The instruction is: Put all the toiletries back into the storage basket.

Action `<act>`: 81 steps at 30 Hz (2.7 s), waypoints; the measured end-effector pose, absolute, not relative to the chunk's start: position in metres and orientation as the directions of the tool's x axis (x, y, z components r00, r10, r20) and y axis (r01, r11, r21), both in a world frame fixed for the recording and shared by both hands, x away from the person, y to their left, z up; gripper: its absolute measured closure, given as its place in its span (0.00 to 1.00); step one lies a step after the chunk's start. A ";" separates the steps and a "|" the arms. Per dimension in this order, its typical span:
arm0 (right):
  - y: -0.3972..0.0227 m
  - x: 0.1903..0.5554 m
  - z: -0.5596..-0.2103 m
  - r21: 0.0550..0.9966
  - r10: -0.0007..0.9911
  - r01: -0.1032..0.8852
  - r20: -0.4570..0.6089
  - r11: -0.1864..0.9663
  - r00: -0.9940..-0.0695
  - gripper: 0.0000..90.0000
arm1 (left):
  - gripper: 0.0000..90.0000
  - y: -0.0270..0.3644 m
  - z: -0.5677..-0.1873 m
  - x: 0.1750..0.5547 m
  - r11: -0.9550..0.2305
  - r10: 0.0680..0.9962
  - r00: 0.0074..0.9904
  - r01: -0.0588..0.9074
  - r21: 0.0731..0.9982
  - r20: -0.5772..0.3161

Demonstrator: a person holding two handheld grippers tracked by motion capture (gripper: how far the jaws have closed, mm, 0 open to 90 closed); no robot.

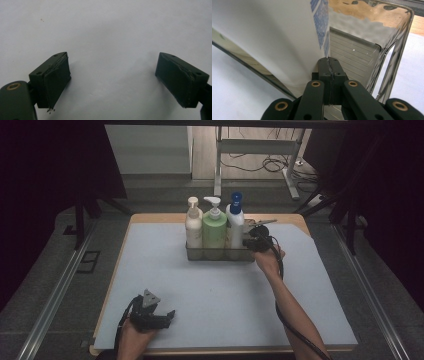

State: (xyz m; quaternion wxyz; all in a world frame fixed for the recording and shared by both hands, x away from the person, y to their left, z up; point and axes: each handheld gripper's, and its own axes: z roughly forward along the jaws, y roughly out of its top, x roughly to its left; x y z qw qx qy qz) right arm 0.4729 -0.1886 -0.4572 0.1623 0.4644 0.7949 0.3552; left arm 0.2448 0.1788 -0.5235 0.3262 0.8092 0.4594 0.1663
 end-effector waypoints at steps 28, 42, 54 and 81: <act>-0.181 0.462 -0.456 0.714 0.841 0.612 0.061 0.339 -0.537 0.99 | 0.14 0.179 -0.523 0.245 -0.367 0.852 0.523 0.634 0.680 -0.028; -0.188 0.454 -0.446 0.735 0.842 0.573 0.006 0.363 -0.539 0.69 | 0.14 0.179 -0.523 0.245 -0.368 0.852 0.523 0.634 0.680 -0.027; -0.197 0.444 -0.434 0.744 0.823 0.546 -0.009 0.385 -0.568 0.57 | 0.14 0.179 -0.523 0.245 -0.367 0.852 0.523 0.634 0.681 -0.028; -0.213 0.417 -0.419 0.783 0.769 0.479 0.001 0.396 -0.639 0.19 | 0.14 0.179 -0.524 0.245 -0.367 0.852 0.523 0.633 0.682 -0.028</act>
